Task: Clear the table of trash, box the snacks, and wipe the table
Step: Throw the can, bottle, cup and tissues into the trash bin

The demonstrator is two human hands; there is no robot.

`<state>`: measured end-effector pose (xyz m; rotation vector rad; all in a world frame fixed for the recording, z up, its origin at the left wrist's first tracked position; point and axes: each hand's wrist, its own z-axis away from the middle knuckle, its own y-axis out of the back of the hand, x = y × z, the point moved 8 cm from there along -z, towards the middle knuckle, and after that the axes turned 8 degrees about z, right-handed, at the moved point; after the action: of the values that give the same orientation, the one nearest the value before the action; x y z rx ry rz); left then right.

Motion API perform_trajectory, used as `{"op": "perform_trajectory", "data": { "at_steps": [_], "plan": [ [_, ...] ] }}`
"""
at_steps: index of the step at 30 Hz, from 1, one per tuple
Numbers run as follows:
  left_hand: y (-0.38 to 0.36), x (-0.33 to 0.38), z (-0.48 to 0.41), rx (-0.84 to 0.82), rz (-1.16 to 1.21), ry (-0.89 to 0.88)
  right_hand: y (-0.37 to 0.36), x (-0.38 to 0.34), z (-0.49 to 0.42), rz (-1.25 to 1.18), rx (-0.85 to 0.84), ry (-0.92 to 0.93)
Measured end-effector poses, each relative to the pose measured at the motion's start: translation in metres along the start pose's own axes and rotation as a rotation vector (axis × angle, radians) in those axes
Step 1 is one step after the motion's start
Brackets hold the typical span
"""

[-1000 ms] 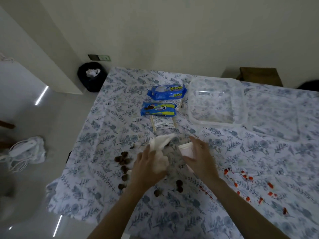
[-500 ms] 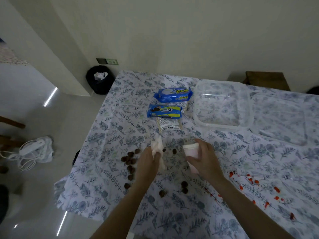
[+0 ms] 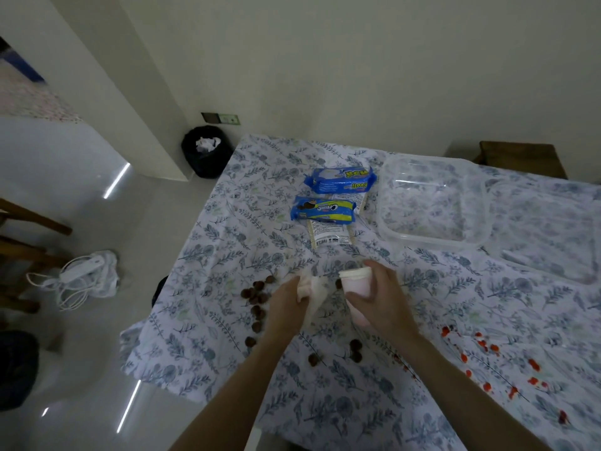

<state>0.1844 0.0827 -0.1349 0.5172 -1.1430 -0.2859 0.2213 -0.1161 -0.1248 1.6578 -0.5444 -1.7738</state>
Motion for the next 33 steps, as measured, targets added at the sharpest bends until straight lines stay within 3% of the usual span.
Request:
{"op": "perform_trajectory", "data": {
  "at_steps": [4,11,24,33],
  "plan": [
    [0.026,-0.003,0.001,0.06,0.012,0.033,-0.011,-0.032,-0.006,-0.055,0.003,0.047],
    [0.121,-0.026,0.016,0.207,0.253,0.098,-0.067,-0.125,-0.013,-0.13,-0.1,0.181],
    [0.327,-0.188,0.024,0.298,0.615,0.175,-0.262,-0.3,0.013,-0.194,-0.223,0.161],
    [0.393,-0.273,0.014,0.25,0.822,0.259,-0.353,-0.353,0.02,-0.131,-0.258,0.092]
  ]
}}
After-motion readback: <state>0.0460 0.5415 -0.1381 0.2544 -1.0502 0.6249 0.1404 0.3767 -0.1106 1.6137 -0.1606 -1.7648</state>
